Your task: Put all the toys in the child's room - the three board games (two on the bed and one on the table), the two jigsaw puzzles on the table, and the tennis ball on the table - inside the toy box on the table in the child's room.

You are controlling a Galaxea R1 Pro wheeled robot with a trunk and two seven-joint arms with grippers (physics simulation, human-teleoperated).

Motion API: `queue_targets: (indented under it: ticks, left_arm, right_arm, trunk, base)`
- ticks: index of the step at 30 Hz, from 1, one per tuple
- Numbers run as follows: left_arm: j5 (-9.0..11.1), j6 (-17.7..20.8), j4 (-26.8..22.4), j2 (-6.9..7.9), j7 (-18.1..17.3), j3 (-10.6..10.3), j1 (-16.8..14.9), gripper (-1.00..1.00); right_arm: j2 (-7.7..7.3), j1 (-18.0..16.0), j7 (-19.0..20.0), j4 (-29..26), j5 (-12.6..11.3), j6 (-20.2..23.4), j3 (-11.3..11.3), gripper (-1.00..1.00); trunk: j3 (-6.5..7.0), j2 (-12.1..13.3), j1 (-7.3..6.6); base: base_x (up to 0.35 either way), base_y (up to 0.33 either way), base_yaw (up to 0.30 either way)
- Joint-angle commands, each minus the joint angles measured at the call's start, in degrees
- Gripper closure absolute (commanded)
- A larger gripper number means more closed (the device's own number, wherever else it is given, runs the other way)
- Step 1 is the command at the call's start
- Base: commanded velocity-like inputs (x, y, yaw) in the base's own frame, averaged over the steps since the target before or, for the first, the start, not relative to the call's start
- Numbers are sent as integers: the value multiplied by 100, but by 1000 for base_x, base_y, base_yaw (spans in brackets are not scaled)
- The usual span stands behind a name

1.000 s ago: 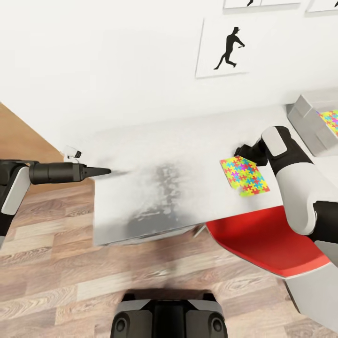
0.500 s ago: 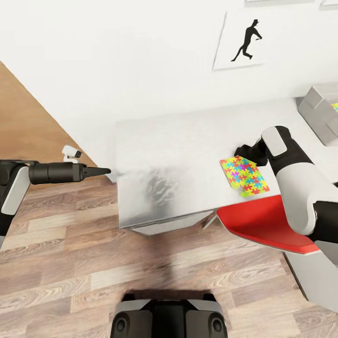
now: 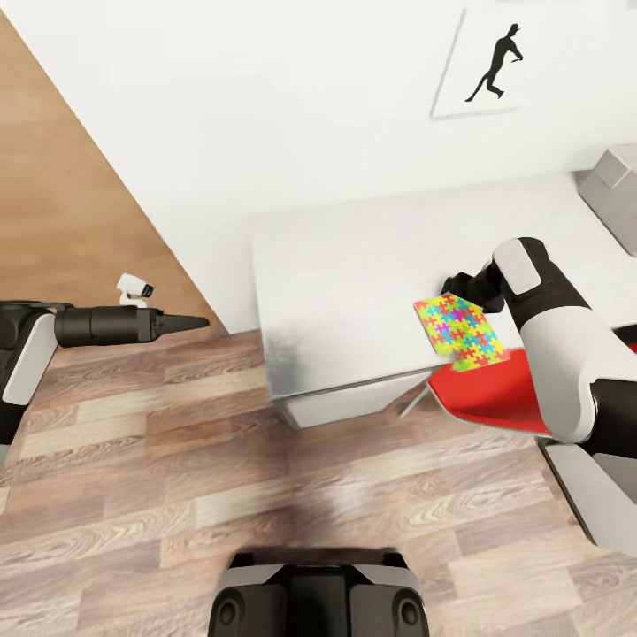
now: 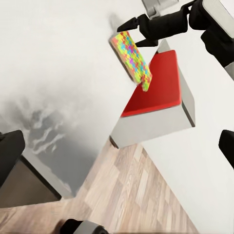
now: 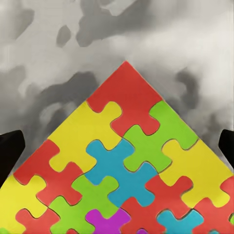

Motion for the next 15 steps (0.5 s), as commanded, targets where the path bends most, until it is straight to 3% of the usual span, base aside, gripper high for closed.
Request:
queue_targets:
  ticks: [1, 6, 15]
  left_arm:
    - [12, 29, 3, 4, -11, -9, -5, -100]
    - [16, 29, 3, 1, -11, -9, -5, -100]
    - [16, 29, 3, 8, -11, -4, -5, -100]
  right_arm:
    - [1, -5, -57, -5, -62, 10, -9, -100]
    - [1, -3, -54, -6, -66, 14, -8, -100]
    - [1, -2, -53, -8, -77, 17, -9, -100]
  trunk:
    - [-8, -10, 1]
    - [-8, -10, 1]
    - [-8, -10, 1]
  base:
    - [-174, 234, 0]
    - [-150, 179, 0]
    - [-77, 49, 0]
